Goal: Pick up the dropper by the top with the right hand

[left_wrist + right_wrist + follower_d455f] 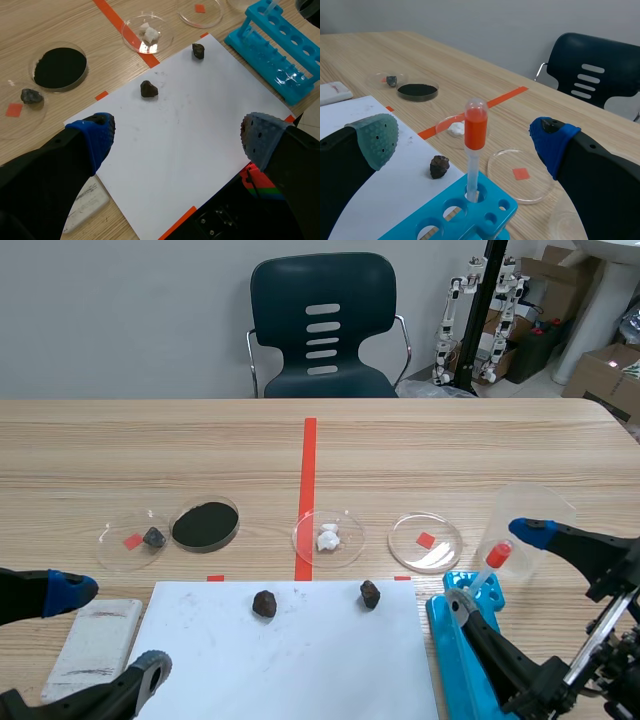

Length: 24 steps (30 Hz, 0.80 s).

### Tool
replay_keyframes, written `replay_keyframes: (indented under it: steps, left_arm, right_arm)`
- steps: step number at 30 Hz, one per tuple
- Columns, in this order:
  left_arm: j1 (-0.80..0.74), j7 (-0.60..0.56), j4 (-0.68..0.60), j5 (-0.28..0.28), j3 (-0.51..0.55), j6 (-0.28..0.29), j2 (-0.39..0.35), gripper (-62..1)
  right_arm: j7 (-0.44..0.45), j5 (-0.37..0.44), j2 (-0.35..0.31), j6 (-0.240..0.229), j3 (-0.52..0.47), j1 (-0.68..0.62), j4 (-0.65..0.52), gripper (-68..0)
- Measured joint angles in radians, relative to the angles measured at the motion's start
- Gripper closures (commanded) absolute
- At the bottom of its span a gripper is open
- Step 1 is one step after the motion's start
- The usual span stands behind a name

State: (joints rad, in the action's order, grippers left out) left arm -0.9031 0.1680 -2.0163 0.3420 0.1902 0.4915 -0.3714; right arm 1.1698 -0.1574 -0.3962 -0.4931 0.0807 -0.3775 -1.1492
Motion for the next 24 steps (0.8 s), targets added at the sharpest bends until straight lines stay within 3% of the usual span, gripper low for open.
replay_keyframes:
  steps: [6, 11, 24]
  left_arm:
    - [0.0, 0.0, 0.0, 0.0, 0.0, 0.0, 0.0, -52.7]
    - [0.0, 0.0, 0.0, 0.0, 0.0, 0.0, 0.0, -52.7]
    - [0.0, 0.0, 0.0, 0.0, 0.0, 0.0, 0.0, -52.7]
  right_arm:
    - [0.0, 0.0, 0.0, 0.0, 0.0, 0.0, 0.0, -49.1]
    - [0.0, 0.0, 0.0, 0.0, 0.0, 0.0, 0.0, -39.2]
    - [-0.014, 0.016, 0.0, 0.007, -0.001, -0.003, 0.0, -31.5]
